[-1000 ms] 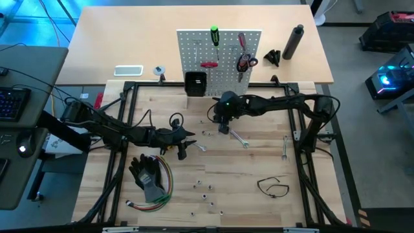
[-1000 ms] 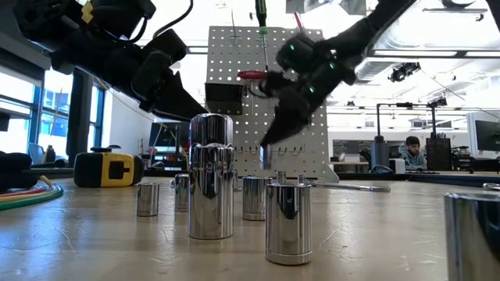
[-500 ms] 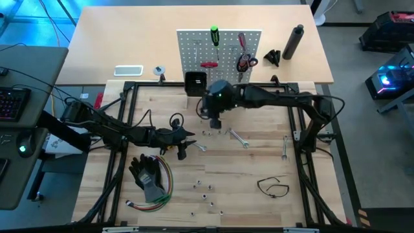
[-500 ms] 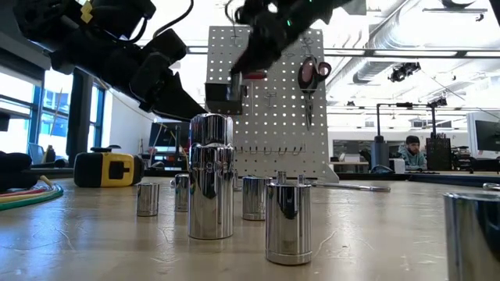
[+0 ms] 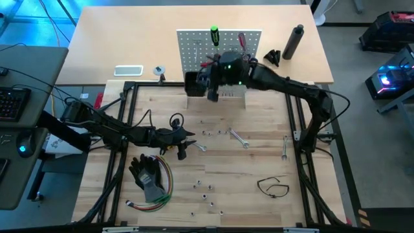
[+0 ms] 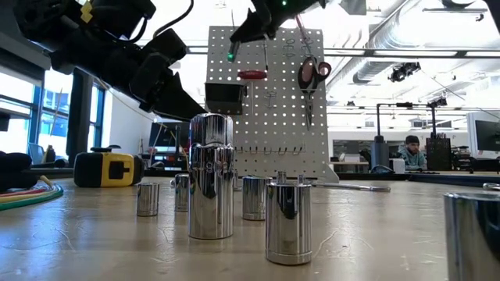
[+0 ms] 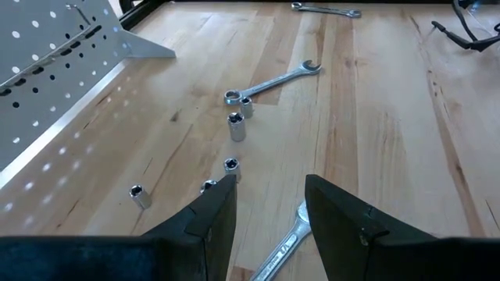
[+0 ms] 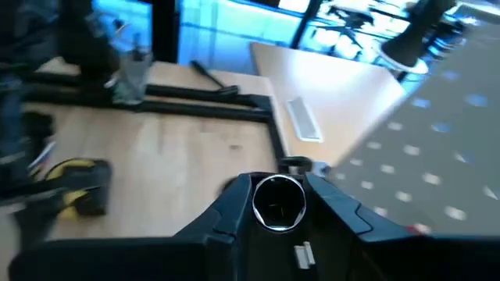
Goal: Hang tools onto peg board
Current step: Put the silver socket into the black bin on the white peg board
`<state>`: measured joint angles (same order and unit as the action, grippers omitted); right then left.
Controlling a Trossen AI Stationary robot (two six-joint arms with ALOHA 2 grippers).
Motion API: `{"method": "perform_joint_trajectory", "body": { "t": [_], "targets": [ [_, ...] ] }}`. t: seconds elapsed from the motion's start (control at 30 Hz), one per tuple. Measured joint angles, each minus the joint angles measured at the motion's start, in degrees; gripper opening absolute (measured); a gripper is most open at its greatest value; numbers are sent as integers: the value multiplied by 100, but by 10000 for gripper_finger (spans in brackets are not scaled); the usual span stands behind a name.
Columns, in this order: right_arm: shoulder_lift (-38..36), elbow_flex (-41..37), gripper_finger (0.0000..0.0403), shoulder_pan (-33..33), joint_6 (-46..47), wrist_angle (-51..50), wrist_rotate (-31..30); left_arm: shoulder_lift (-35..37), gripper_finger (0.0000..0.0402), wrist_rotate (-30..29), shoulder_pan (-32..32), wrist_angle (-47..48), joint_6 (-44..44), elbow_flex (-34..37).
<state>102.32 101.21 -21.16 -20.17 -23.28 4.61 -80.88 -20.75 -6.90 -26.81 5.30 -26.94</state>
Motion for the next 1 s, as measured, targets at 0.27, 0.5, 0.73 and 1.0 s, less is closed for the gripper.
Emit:
{"method": "perform_joint_trajectory", "body": {
  "t": [0.27,0.5,0.73,1.0],
  "targets": [
    [350,-68,83,-438,487,281,537,0,147,0,-1,-14,1,0],
    [579,-83,83,-451,425,306,465,0,147,-2,1,-11,42,-1],
    [608,-79,88,-491,468,170,513,0,147,-52,14,-11,44,0],
    [603,-79,99,-433,449,171,436,0,147,-81,12,-9,50,0]
  ]
}}
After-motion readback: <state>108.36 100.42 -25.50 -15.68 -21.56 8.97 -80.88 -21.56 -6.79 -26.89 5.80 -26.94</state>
